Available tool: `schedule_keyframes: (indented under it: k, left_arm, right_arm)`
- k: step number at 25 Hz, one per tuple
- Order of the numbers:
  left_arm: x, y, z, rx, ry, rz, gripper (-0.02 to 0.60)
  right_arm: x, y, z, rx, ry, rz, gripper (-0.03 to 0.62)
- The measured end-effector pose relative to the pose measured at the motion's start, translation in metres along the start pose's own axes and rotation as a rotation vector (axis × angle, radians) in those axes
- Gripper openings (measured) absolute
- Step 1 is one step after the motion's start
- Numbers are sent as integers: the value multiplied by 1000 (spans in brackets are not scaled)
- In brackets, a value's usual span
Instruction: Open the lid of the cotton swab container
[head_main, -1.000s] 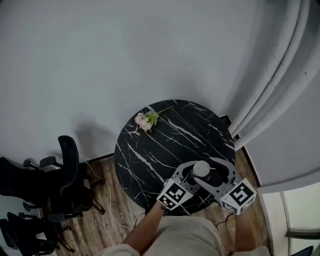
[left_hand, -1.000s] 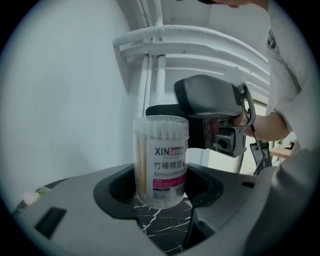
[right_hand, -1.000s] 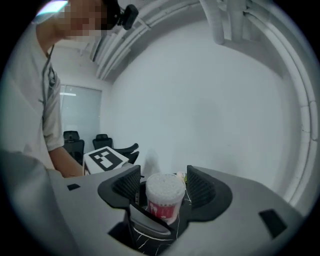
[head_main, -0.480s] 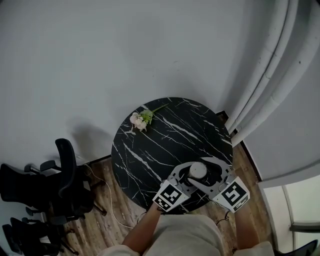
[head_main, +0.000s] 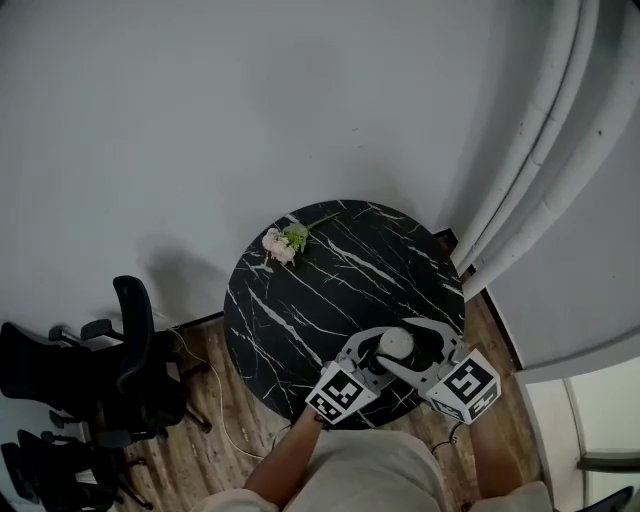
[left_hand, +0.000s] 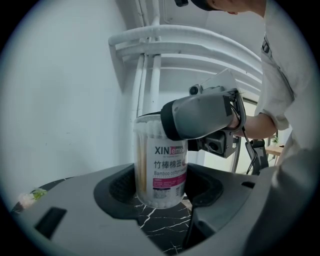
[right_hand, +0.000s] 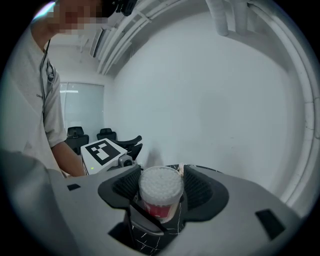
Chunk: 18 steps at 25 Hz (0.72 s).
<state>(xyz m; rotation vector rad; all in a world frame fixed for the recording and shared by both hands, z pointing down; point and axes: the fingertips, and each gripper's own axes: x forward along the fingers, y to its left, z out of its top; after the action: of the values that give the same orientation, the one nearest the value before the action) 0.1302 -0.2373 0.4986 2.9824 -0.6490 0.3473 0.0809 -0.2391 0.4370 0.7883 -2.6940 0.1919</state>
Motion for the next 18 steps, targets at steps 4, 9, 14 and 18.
schedule_keyframes:
  k: [4,9,14,18]
  left_arm:
    - [0,-2,-1,17,8,-11,264]
    - [0,-2,2,-4,1,-16,264]
    - [-2,4,-7,-25,16,2,264]
    - [-4,5,-12,-32,22,10,264]
  right_arm:
    - [-2,2,6,128,-46,58,291]
    - [0,5,9,41,-42,27,291]
    - [-4,3,28,-129,-130,-47,291]
    - [-7,-3,48,-244,-158,-100,291]
